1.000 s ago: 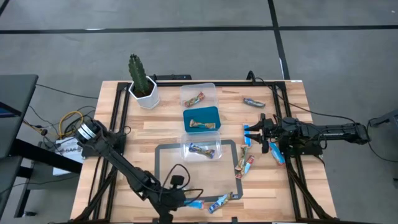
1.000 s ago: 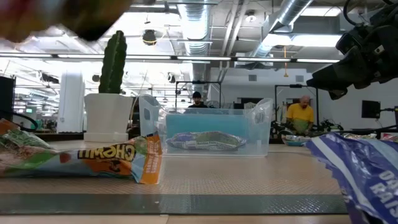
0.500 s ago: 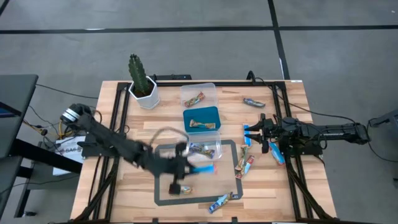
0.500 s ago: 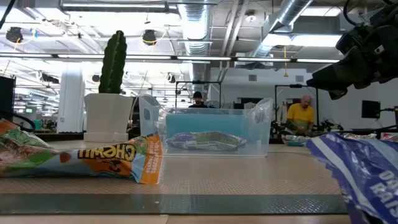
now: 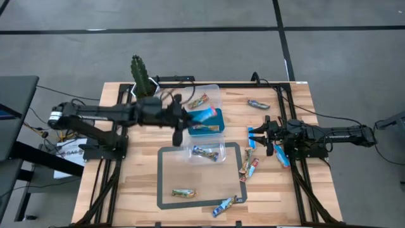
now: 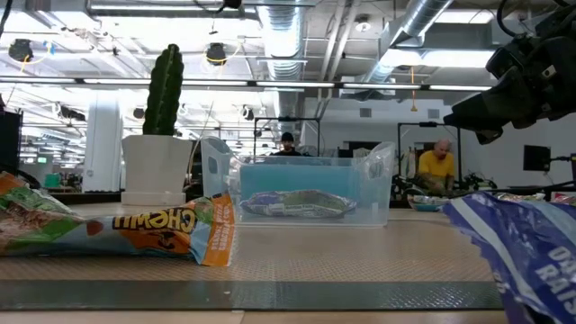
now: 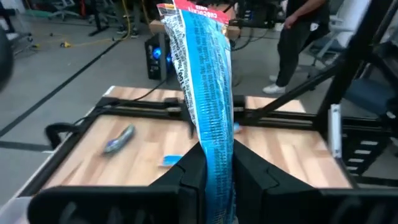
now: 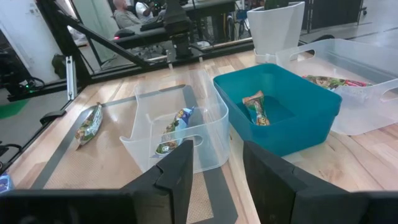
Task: Pick and place Granola Bars by type
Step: Put the red granola bar into the top transparent bin
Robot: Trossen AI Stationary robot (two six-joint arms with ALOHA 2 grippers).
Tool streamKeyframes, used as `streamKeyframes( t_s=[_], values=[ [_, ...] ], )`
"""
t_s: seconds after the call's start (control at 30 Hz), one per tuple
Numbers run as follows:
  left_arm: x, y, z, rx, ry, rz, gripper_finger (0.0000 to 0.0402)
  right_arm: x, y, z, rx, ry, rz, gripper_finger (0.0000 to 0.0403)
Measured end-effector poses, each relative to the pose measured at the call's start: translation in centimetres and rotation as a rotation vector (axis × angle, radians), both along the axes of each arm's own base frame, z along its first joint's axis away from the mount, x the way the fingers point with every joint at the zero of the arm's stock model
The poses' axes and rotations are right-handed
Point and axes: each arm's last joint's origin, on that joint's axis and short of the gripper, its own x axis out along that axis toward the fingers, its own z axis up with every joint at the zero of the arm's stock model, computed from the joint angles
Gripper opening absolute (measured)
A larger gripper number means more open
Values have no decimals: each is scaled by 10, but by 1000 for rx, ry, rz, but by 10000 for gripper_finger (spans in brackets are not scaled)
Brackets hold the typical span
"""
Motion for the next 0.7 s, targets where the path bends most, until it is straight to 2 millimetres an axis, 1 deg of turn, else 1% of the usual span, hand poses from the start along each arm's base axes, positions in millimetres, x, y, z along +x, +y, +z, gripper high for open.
streamKeyframes(
  t_s=[0.17,0.33,0.4,0.47,0.57,0.7],
  values=[
    [-8,36,-10,3,123,98,46,0,0,0,0,0,0,133],
    [-10,58,-21,57,219,181,46,0,0,0,0,0,0,133],
    [-5,66,-26,79,243,213,46,0,0,0,0,0,0,134],
    [-3,75,-36,88,300,236,46,0,0,0,0,0,0,134],
    [6,92,-49,104,340,265,46,0,0,0,0,-1,0,133],
    [16,114,-64,114,354,311,46,0,0,0,0,0,0,133]
  ],
)
